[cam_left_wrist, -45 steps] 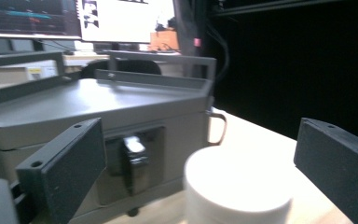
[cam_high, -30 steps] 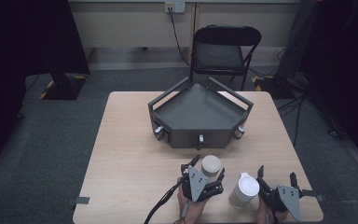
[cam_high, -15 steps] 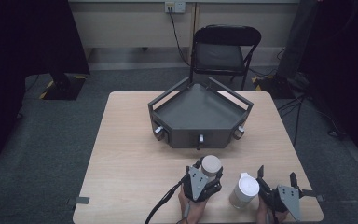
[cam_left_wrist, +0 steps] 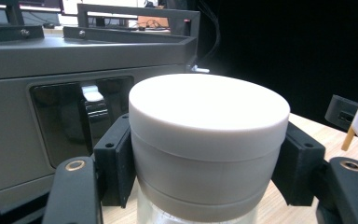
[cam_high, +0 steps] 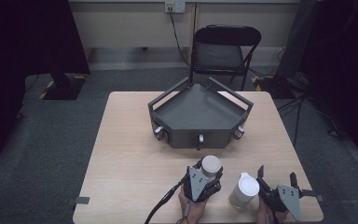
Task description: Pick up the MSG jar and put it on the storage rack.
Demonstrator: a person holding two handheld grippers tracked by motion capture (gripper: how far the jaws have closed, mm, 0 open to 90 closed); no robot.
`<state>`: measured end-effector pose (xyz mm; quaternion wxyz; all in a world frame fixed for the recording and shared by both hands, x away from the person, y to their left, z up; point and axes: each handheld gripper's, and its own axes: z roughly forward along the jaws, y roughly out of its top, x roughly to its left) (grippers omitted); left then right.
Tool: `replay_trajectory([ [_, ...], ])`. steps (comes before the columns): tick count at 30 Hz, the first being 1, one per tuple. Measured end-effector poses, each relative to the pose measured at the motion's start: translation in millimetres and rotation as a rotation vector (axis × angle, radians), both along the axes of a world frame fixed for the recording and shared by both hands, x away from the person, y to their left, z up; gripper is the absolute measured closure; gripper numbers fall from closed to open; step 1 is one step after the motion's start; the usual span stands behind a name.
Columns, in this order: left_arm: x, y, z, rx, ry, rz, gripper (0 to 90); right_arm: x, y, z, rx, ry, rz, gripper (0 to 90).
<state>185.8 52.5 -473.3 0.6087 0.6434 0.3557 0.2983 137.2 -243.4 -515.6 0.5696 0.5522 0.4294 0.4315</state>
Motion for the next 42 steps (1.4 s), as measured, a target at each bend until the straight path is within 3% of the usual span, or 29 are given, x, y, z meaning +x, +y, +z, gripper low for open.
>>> replay_trajectory([
  [16, 1.9, 8.2, 8.4, 0.0, -0.005, -0.018, 34.3, -0.2, -0.6, 0.0, 0.0, 0.0, 0.004, 0.4],
  [30, 10.4, 23.9, 19.5, 0.006, -0.015, -0.078, 34.3, -0.2, -0.6, 0.1, 0.0, 0.0, 0.004, 0.4],
  [37, 16.8, 32.1, 29.5, 0.022, -0.031, -0.112, 34.3, -0.2, -0.6, 0.1, 0.0, 0.0, 0.004, 0.4],
  [42, 24.1, 40.0, 38.2, 0.009, -0.022, -0.133, 34.3, -0.2, -0.6, 0.1, 0.0, 0.0, 0.004, 0.4],
])
